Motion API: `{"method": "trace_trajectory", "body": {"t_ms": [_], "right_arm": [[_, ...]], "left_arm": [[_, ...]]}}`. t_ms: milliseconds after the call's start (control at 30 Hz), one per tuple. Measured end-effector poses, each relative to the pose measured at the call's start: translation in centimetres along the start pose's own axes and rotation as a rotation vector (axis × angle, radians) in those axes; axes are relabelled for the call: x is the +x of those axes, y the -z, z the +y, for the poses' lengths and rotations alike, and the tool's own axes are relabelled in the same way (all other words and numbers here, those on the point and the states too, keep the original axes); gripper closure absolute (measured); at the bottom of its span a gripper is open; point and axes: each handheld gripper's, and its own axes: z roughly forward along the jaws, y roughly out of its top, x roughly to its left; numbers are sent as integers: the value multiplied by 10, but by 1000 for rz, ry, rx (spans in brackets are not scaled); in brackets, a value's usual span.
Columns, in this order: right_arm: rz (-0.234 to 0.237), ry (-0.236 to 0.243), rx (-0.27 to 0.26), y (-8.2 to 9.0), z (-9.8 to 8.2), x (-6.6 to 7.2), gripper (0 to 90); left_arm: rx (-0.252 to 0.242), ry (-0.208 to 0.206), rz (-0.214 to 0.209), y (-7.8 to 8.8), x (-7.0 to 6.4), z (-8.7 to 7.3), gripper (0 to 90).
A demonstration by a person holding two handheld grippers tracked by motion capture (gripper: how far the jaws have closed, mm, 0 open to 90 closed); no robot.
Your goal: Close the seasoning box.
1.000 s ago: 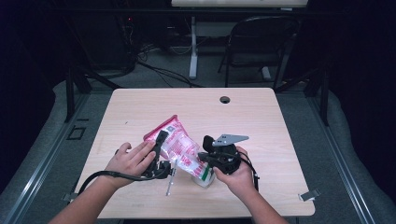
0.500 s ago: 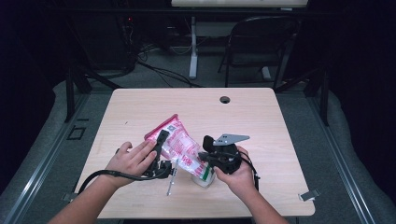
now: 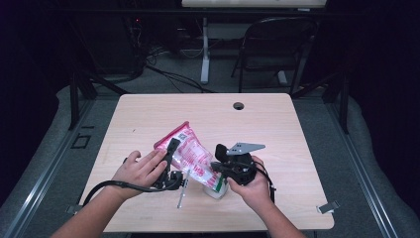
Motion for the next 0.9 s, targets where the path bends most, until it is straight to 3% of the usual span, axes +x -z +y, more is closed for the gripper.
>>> {"method": "trace_trajectory", "body": {"t_ms": [367,900], "right_arm": [[0,-2,-5,0,0,0,900],[-2,-5,-13,1,0,1,900]], "left_arm": [[4,-3,-11,1,1,0,707],[-3,-19,7,2,3,0,709]]}}
